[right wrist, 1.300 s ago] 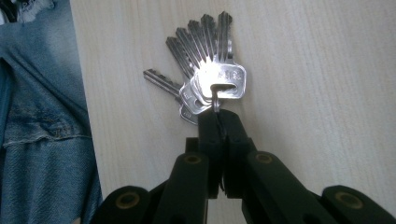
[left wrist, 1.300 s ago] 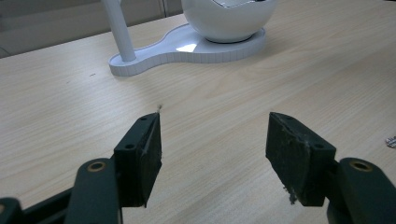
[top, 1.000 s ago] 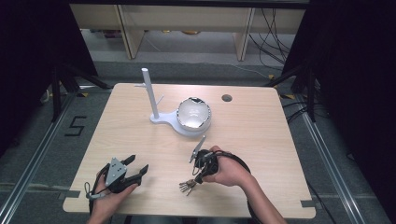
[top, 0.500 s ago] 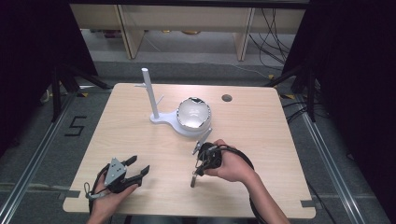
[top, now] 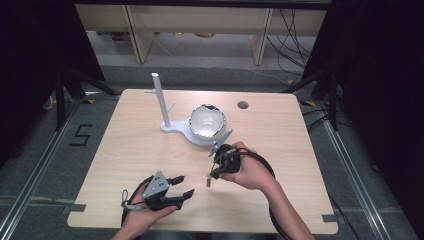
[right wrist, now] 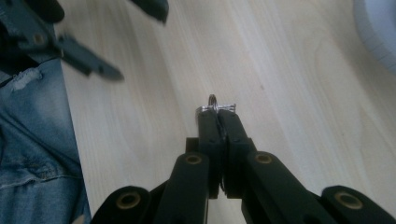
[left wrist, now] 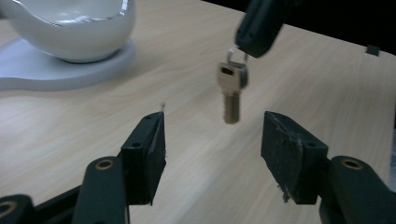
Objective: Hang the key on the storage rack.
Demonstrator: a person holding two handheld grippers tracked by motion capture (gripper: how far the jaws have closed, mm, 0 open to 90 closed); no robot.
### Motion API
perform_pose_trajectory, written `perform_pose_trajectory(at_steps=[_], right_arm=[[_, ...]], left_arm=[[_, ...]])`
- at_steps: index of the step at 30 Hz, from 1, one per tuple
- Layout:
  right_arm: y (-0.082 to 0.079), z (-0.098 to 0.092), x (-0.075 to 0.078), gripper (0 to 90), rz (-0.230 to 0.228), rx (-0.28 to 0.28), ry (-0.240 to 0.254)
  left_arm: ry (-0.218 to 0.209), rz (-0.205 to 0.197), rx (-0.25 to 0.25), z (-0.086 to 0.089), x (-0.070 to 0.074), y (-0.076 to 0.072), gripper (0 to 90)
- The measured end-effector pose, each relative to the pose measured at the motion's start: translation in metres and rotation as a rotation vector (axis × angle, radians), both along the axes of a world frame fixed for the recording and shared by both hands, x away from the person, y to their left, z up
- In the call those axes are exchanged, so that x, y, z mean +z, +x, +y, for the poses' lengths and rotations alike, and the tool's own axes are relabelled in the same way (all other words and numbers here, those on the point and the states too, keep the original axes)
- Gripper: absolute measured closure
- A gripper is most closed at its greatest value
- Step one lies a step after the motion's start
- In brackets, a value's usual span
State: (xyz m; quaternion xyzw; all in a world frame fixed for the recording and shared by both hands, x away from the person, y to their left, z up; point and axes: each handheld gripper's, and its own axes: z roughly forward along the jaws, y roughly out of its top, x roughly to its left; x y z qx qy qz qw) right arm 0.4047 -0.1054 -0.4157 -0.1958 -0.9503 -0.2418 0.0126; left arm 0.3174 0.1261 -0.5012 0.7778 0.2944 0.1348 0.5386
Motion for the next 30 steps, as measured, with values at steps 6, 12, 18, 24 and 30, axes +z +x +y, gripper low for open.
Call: perform_pose_trajectory(at_steps=[6,12,18,24,30], right_arm=[[0.001,-0.003,0.006,89.6,-0.022,-0.022,0.023],[0.001,-0.004,0.010,89.6,-0.022,-0.040,0.040],[0.001,-0.004,0.013,89.6,-0.024,-0.041,0.042],[0.002,-0.007,0.015,89.6,-0.037,-0.028,0.054],[0.000,-0.008,0.019,89.6,-0.035,-0.054,0.068]], left_arm=[[0.007,-0.010,-0.021,-0.024,0.001,0.007,44.6],[0.027,-0.032,0.030,-0.045,0.001,0.018,50.4],[0.084,-0.049,0.043,-0.062,-0.001,0.027,63.8],[0.084,-0.066,0.064,-0.062,0.003,0.028,79.2],[0.098,-0.076,0.063,-0.060,0.009,0.029,80.7]])
